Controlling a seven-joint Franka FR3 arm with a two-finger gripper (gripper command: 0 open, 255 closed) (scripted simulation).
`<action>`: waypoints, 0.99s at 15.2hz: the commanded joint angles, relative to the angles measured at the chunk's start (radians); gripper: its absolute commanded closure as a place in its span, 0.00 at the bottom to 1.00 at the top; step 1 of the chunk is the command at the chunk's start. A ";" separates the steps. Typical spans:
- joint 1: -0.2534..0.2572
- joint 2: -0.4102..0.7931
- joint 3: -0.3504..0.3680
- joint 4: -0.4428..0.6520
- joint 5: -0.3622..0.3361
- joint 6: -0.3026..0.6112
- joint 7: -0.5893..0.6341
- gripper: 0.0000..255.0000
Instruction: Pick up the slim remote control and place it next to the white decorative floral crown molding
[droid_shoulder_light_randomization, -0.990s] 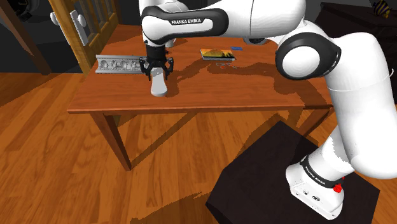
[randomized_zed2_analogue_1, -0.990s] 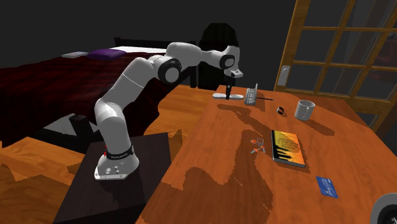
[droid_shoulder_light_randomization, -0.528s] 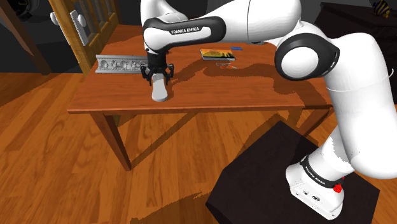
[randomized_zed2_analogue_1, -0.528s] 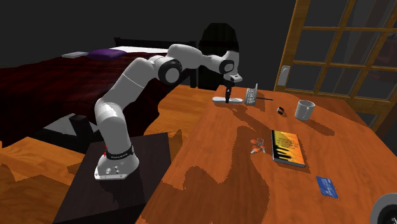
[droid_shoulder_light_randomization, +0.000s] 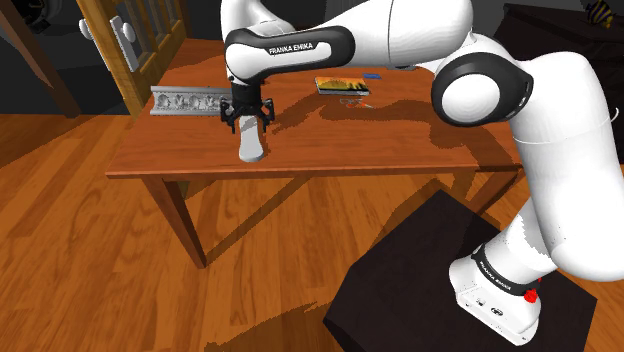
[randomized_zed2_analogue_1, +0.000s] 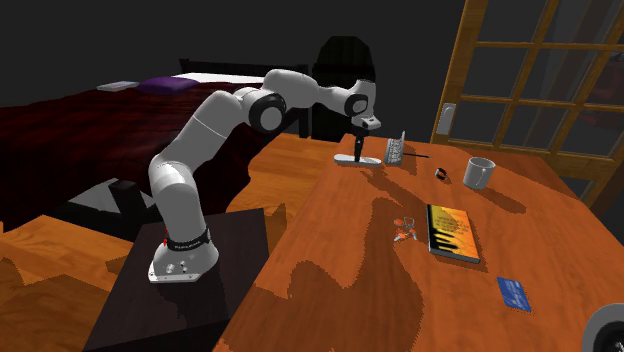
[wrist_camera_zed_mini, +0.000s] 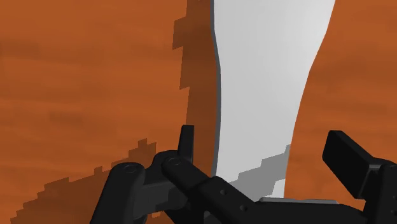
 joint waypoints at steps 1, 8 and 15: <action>0.000 0.000 0.000 0.000 0.000 0.000 0.000 0.00; 0.001 -0.018 0.001 0.097 0.001 -0.115 -0.002 0.00; 0.001 -0.018 0.001 0.097 0.001 -0.115 -0.002 0.00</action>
